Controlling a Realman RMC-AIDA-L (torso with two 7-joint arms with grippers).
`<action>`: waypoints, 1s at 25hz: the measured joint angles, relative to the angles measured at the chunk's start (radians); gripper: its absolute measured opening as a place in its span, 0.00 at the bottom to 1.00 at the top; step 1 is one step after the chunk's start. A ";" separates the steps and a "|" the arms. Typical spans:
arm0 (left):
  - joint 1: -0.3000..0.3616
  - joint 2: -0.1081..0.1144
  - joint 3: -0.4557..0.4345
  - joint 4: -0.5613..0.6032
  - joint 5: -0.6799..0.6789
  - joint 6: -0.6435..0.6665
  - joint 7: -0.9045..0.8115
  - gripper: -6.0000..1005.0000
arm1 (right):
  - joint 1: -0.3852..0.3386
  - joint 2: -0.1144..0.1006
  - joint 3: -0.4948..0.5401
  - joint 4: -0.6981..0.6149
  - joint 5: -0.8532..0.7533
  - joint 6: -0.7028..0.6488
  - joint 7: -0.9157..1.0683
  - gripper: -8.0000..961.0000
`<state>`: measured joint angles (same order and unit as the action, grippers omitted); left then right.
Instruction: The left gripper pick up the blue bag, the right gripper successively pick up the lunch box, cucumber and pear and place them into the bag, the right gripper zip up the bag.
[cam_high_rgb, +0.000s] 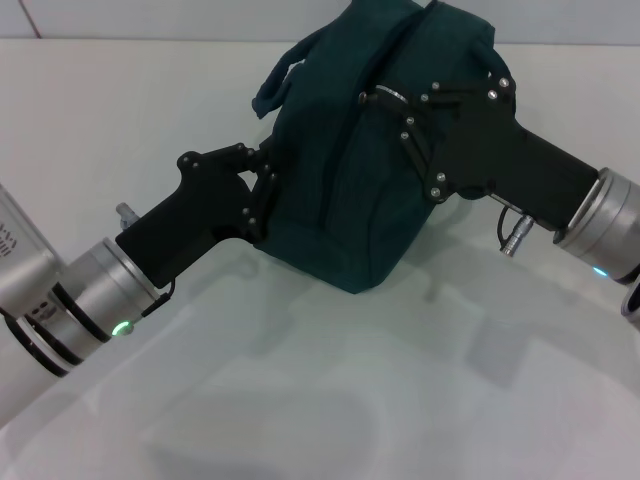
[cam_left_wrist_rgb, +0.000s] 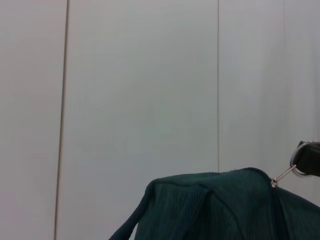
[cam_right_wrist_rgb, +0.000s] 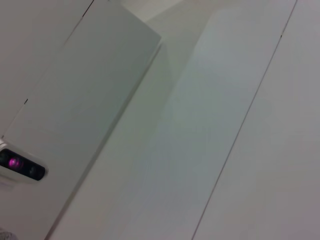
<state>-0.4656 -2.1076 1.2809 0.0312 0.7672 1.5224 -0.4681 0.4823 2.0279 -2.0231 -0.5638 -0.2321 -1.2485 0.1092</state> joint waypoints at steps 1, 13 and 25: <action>0.000 0.000 0.000 0.000 0.000 0.001 0.003 0.08 | 0.000 0.000 0.000 0.002 0.000 -0.001 0.000 0.04; 0.022 0.007 0.009 0.003 0.010 0.042 0.099 0.07 | 0.001 0.000 -0.041 0.007 0.000 -0.032 -0.012 0.04; 0.068 0.009 0.011 -0.001 0.020 0.076 0.278 0.09 | 0.022 0.000 -0.103 0.003 0.058 -0.095 0.040 0.05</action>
<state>-0.3979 -2.0985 1.2916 0.0303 0.7870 1.5979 -0.1902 0.5046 2.0278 -2.1265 -0.5606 -0.1745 -1.3438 0.1491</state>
